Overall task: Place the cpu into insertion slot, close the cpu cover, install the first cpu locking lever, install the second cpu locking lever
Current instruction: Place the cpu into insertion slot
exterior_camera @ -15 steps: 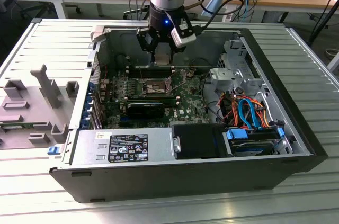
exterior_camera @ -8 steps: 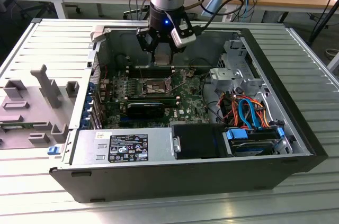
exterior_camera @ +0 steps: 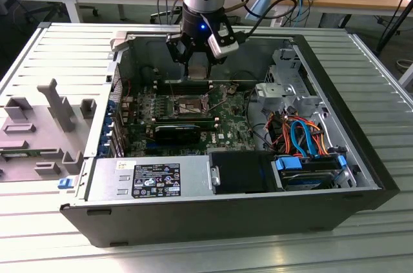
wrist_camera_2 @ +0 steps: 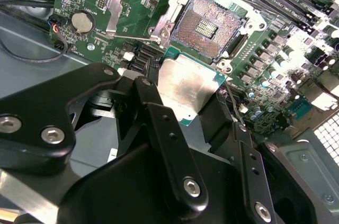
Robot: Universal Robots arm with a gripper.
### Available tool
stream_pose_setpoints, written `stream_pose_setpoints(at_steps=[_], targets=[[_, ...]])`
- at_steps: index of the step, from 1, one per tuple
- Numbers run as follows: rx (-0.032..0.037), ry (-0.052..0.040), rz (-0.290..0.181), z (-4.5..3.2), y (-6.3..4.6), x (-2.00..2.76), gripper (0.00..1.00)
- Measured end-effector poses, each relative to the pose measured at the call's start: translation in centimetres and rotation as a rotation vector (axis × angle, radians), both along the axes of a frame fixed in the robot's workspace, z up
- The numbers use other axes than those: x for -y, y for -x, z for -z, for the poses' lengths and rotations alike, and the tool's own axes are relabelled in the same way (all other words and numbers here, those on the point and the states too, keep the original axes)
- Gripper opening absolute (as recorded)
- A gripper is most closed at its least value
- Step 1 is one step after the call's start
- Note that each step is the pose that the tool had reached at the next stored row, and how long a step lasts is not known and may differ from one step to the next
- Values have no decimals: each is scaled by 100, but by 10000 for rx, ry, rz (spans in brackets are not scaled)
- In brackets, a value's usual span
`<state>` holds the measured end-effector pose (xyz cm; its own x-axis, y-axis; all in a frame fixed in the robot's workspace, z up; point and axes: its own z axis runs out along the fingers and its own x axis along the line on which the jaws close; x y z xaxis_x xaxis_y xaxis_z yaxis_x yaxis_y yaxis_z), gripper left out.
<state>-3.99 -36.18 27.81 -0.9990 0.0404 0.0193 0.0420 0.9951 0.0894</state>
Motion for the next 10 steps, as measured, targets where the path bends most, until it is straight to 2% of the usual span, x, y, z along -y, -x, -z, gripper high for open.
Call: stream_pose_setpoints(at_steps=[10], targets=[[0, 1, 183, 0, 0, 0, 55]])
